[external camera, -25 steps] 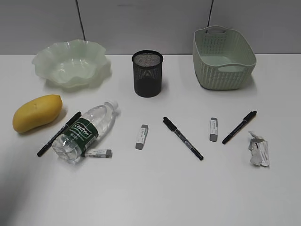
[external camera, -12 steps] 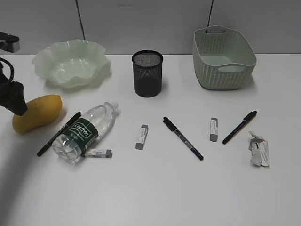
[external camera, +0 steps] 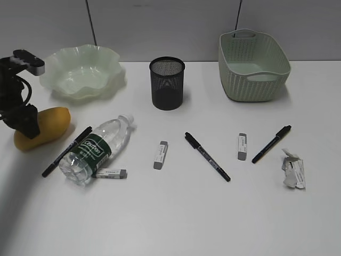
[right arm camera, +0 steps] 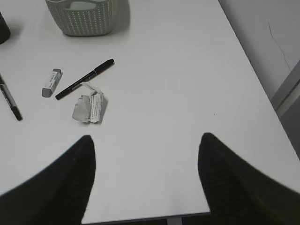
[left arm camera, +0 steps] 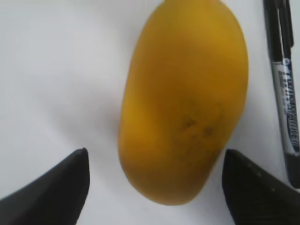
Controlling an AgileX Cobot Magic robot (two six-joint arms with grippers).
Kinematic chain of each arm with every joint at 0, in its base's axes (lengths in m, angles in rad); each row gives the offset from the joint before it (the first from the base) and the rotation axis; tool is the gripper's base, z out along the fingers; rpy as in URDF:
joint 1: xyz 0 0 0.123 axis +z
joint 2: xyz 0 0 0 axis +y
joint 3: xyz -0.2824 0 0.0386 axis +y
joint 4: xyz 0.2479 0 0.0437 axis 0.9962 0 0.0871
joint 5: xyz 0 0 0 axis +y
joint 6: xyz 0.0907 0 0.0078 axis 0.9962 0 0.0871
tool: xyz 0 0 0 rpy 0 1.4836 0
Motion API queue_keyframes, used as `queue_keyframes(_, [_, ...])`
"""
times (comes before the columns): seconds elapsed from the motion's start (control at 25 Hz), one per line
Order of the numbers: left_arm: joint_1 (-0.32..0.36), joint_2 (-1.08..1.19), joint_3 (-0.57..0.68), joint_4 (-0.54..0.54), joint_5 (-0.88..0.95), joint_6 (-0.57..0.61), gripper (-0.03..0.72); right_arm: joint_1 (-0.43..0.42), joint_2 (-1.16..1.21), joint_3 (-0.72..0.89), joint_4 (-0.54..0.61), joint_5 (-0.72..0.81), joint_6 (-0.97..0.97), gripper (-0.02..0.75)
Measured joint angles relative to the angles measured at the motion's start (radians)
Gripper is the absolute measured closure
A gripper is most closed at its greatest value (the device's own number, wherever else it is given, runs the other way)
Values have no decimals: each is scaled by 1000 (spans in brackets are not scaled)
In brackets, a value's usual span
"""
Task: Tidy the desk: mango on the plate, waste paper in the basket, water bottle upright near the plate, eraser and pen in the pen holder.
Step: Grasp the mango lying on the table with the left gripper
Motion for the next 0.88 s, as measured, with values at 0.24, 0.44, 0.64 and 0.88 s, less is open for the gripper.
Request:
queue_keyframes(0.24, [0,15,-7,-4,-56,40,7,0,0,0,0,0,0,195])
queue_keyframes(0.44, [0,59,-8,-9,-69,46,8,0,0,0,0,0,0,195])
queue_keyframes(0.64, [-5,82,-8,-9,-99,46,20,0,0,0,0,-1,0,195])
queue_keyframes(0.88, [-35,88,-8,-9,-129,46,129,0,0,0,0,0,0,195])
